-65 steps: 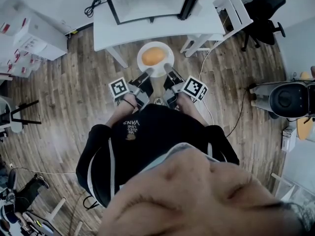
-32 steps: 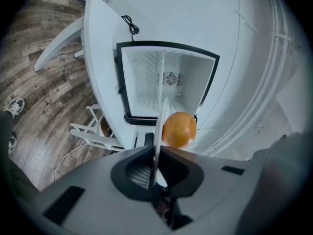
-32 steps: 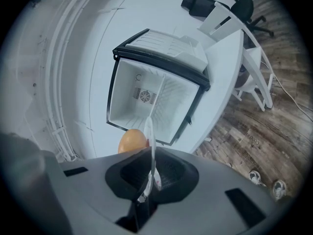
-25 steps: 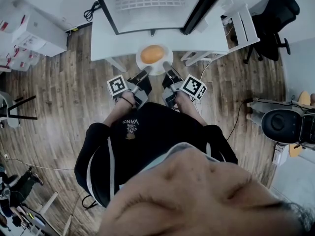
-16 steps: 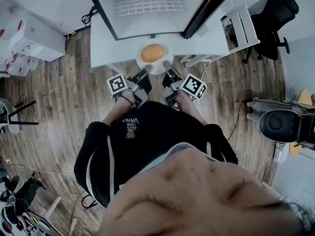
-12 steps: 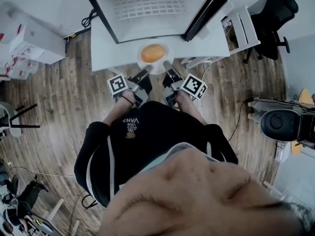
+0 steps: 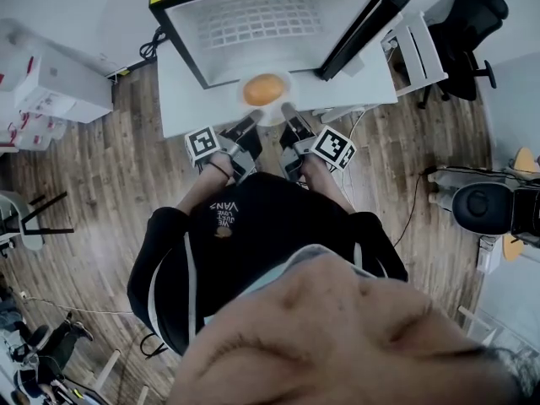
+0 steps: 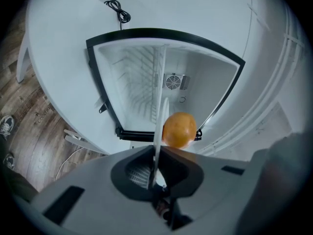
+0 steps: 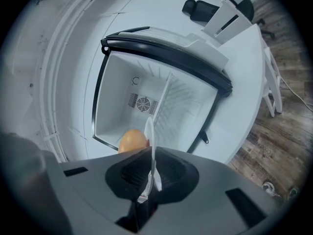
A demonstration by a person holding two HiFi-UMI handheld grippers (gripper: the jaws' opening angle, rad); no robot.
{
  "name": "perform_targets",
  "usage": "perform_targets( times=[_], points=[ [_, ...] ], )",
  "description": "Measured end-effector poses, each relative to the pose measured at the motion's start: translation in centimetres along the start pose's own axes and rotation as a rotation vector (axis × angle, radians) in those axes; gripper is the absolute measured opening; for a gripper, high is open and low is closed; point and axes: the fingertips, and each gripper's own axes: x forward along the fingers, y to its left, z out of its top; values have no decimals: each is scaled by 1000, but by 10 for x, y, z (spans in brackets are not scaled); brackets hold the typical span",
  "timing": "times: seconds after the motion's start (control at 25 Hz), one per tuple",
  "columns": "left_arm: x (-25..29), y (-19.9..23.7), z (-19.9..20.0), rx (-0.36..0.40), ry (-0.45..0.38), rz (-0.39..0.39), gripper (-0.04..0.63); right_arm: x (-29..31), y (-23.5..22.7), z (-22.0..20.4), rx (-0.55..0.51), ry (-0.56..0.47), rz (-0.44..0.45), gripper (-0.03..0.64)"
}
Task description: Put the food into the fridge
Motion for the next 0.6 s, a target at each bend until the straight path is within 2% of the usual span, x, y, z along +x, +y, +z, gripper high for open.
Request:
perform_targets(
  times=[0.6],
  points=[
    [10,-5,36,18,69,-5,32,31,4,8,1,-79,-17,25]
  ],
)
